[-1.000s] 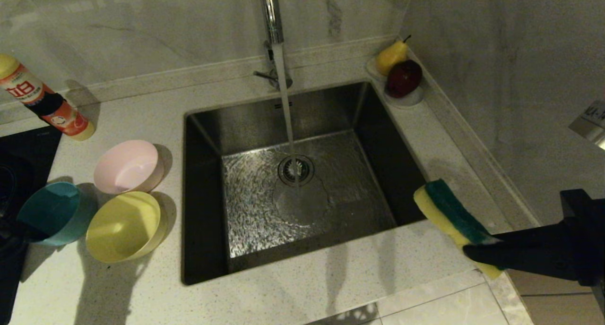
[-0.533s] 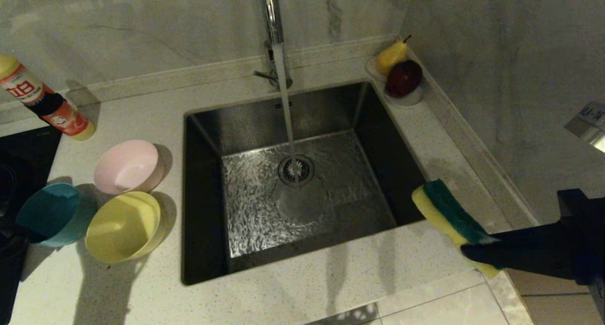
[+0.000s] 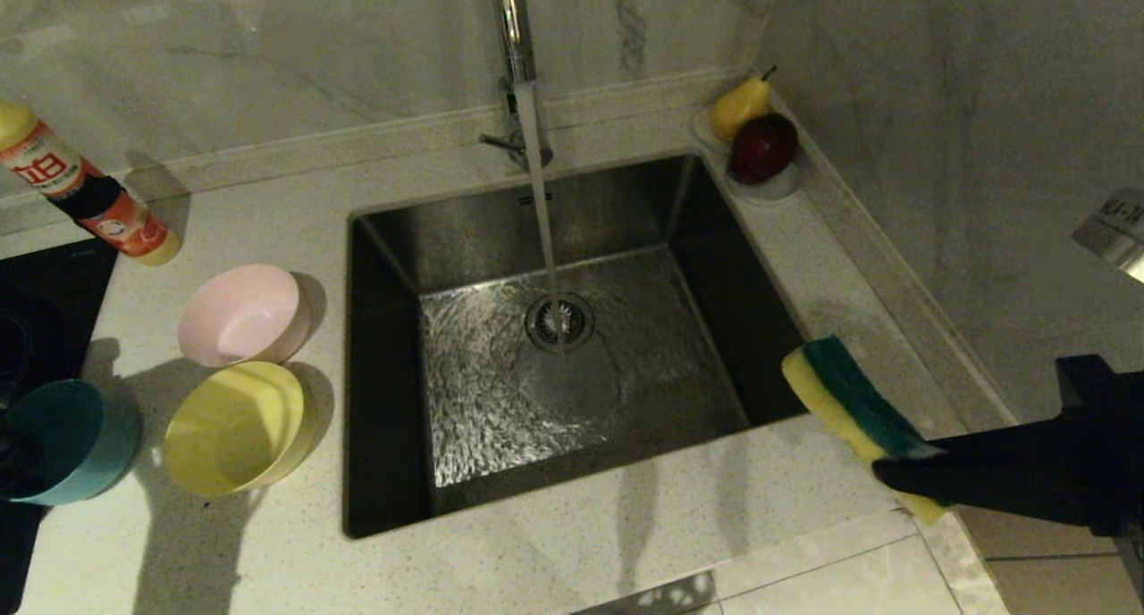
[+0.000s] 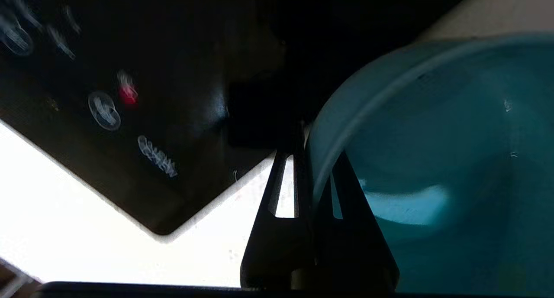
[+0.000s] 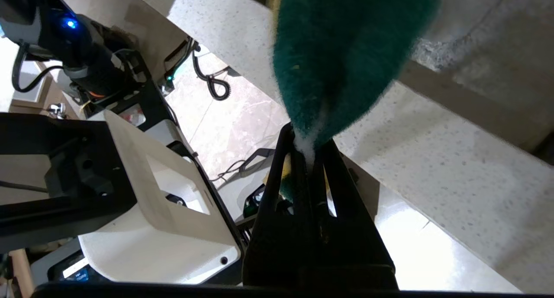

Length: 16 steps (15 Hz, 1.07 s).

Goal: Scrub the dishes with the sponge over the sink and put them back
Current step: Pick up a bowl and the sponge

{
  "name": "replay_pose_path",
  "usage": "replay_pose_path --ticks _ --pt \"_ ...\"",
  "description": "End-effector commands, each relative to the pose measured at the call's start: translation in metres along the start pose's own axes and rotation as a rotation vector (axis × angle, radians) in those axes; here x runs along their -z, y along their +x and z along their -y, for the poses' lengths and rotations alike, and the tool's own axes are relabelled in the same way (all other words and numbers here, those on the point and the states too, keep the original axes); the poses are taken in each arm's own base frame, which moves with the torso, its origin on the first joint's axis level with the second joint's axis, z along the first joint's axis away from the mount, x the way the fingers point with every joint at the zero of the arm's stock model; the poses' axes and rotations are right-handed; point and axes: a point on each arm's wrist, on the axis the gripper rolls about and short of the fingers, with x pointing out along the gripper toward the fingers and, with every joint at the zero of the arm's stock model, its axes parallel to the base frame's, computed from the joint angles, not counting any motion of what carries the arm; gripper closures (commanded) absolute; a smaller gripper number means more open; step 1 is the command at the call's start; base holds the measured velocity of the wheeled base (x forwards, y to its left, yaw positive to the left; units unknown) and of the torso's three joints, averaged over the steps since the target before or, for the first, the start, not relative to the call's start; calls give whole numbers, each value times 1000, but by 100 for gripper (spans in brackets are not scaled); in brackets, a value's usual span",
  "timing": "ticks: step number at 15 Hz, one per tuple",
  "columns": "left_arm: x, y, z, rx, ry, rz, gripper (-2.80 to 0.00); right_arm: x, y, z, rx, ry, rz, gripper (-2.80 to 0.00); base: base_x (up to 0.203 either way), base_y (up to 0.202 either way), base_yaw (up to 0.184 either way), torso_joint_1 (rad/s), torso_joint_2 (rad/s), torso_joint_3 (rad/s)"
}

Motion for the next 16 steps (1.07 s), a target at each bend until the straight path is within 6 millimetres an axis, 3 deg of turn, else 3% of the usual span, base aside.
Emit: replay_pose_path --ticks 1,5,9,12,14,16 --pt "-11 -8 -3 1 -21 45 0 0 1 0 -3 2 -6 0 0 0 0 0 0 0" --pt "-13 -51 9 108 -2 138 0 0 0 0 -3 0 -3 0 0 0 0 0 0 0" --pt "-13 -132 30 253 39 299 0 0 0 -1 -6 -3 -1 0 0 0 0 0 0 0" --pt "-10 -193 57 412 118 296 0 -3 -1 -1 -5 -7 8 0 0 0 0 0 0 0" --pt "4 -214 80 521 208 202 0 -4 -2 -1 -5 -9 15 0 0 0 0 0 0 0" --pt "17 -220 100 612 298 110 0 -4 -4 -2 -6 -12 19 0 0 0 0 0 0 0"
